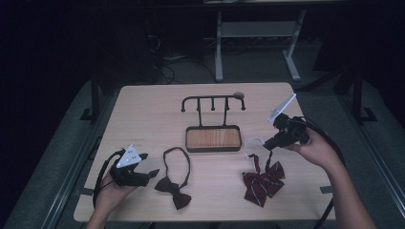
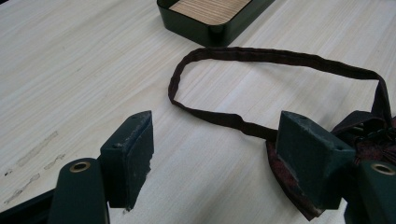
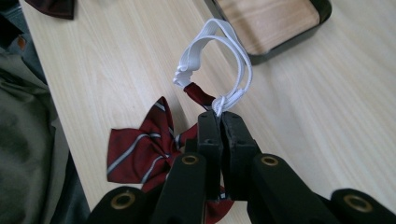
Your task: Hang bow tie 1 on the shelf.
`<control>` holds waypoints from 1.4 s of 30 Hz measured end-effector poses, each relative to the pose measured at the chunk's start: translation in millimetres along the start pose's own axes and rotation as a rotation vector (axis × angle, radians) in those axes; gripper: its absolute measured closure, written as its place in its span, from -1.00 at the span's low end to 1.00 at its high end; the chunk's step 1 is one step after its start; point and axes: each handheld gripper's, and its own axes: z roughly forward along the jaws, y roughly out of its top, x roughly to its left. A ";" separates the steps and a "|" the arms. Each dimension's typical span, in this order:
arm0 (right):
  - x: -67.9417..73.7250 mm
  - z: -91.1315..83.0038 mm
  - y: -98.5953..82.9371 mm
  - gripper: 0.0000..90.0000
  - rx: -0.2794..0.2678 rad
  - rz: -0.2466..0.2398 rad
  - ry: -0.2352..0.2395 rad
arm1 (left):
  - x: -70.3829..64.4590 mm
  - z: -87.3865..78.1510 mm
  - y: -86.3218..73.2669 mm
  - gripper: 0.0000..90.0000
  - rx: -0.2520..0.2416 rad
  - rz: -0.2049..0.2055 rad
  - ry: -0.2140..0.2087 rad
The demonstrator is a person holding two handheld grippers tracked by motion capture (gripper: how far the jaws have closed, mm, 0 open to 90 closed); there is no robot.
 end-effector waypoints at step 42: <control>-4.6 -48.4 75.2 0.93 0.006 -0.047 -0.097 | 2.0 -1.6 -1.0 -0.38 -0.008 -0.015 0.005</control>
